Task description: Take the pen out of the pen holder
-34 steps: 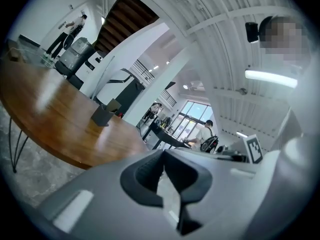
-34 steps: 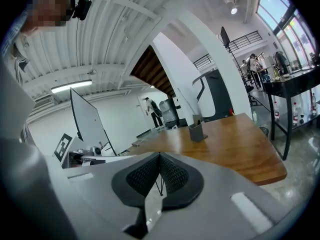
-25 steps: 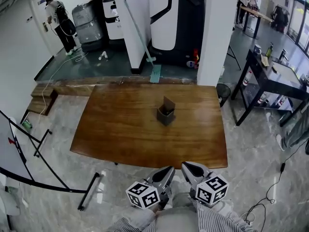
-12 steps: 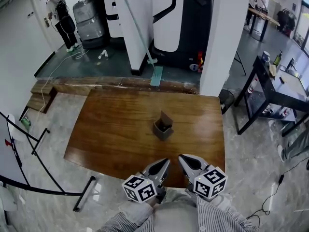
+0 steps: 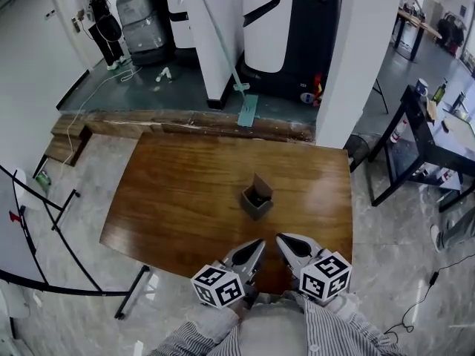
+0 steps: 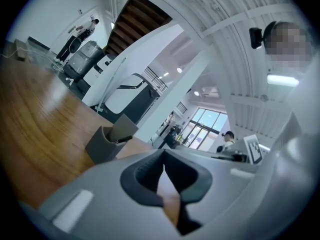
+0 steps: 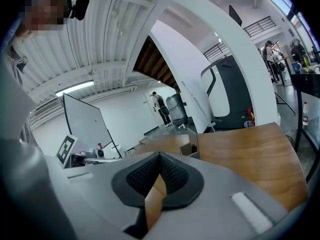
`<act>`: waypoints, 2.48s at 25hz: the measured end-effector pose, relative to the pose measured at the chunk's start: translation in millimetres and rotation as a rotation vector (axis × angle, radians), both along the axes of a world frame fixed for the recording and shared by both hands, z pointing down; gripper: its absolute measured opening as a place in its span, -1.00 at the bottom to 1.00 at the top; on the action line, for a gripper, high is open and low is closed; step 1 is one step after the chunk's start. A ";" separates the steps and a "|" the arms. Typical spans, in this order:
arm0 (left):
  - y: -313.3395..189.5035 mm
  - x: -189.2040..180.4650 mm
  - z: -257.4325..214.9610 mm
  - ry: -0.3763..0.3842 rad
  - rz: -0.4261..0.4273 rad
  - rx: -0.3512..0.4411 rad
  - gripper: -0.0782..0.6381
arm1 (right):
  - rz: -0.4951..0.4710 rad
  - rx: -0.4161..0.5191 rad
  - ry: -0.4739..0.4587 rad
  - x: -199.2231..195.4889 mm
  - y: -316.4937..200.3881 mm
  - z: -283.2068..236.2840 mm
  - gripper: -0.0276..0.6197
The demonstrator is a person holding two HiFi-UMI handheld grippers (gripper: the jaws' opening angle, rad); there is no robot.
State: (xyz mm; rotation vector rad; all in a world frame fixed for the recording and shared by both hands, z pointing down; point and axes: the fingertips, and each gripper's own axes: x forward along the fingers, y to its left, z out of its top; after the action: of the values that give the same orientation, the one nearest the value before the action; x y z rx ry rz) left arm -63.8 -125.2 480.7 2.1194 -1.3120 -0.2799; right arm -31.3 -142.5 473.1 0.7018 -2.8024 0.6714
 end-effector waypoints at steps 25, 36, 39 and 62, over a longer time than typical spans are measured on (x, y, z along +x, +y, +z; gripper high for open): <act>-58.9 -23.6 3.8 -0.046 0.118 0.074 -0.76 | 0.049 -0.097 0.031 -17.7 -37.1 16.5 -0.91; -94.5 -30.2 33.0 -0.114 0.167 -0.003 -0.76 | 0.089 -0.166 0.038 -13.2 -53.5 41.9 -0.91; -105.3 -29.9 37.8 -0.161 0.182 -0.006 -0.72 | 0.096 -0.179 0.034 -12.9 -56.6 46.8 -0.91; -140.0 -20.9 71.1 -0.566 0.287 -0.028 -0.32 | 0.166 -0.295 -0.015 1.0 -63.2 71.8 -0.91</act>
State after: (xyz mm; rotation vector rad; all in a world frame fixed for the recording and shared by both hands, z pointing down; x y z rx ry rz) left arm -84.7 -265.2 551.8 2.4203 -1.2604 0.4895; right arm -30.3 -205.7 544.9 0.8764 -2.5962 1.0954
